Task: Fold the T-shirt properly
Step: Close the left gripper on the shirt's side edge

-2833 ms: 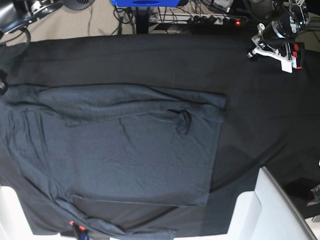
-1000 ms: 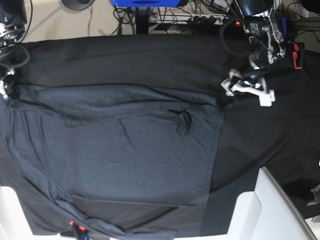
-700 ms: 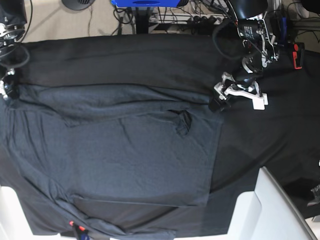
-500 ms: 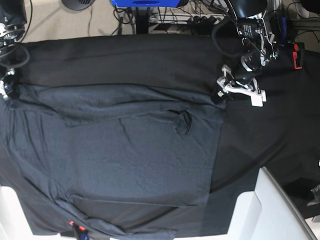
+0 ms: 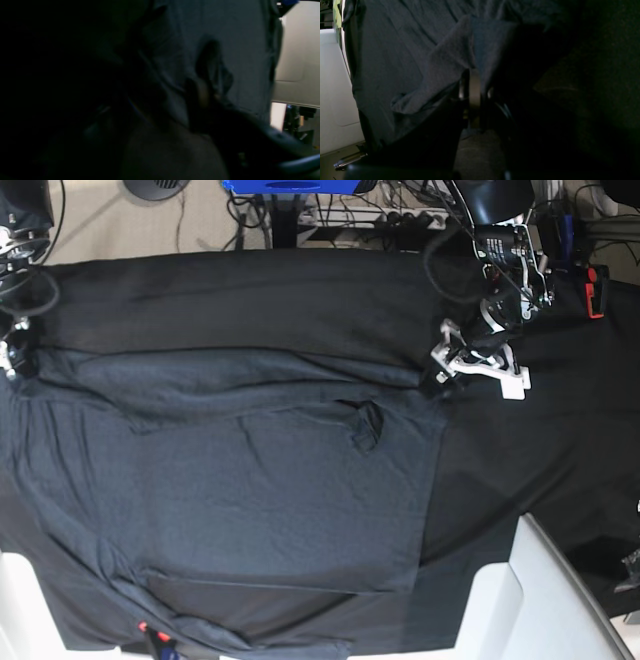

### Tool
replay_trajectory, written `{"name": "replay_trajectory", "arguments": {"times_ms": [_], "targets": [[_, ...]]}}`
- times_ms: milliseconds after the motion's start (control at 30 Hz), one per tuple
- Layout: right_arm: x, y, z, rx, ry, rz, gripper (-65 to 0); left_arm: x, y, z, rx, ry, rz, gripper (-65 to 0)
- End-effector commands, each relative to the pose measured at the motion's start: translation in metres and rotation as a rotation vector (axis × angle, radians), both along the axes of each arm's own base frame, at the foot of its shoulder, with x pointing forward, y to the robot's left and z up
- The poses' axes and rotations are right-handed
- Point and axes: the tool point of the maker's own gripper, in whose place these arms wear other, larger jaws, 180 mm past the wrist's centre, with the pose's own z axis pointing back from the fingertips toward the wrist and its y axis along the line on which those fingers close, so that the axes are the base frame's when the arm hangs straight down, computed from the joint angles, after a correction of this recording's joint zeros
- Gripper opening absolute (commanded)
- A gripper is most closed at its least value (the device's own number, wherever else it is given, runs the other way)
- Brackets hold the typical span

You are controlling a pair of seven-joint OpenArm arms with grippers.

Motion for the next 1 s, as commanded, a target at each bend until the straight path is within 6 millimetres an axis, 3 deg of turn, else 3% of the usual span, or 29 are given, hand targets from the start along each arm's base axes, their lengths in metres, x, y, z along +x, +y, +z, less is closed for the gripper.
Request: {"name": "replay_trajectory", "arguments": {"times_ms": [0,400,433,667,967], "targets": [[0.002,-0.014,0.008,-0.031,-0.007,-0.002,-64.8,-0.011,0.005,-0.011,0.039,0.07,-0.012,-24.4],[0.003,-0.014,0.009,-0.031,-0.009,-0.002,-64.8,-0.005,0.004,-0.01,0.036,0.064,-0.008,-25.2],[0.003,-0.014,0.009,-0.031,-0.009,-0.002,-64.8,-0.004,0.004,-0.009,0.038,0.062,-0.009,-27.6],[0.003,-0.014,0.009,-0.031,-0.009,-0.002,-64.8,0.0,0.0,-0.015,0.014,0.075,-0.006,-63.2],[0.005,-0.015,0.01,-0.034,-0.014,-0.003,-64.8,0.0,0.002,-0.013,0.019,0.072,-0.006,-65.0]]}}
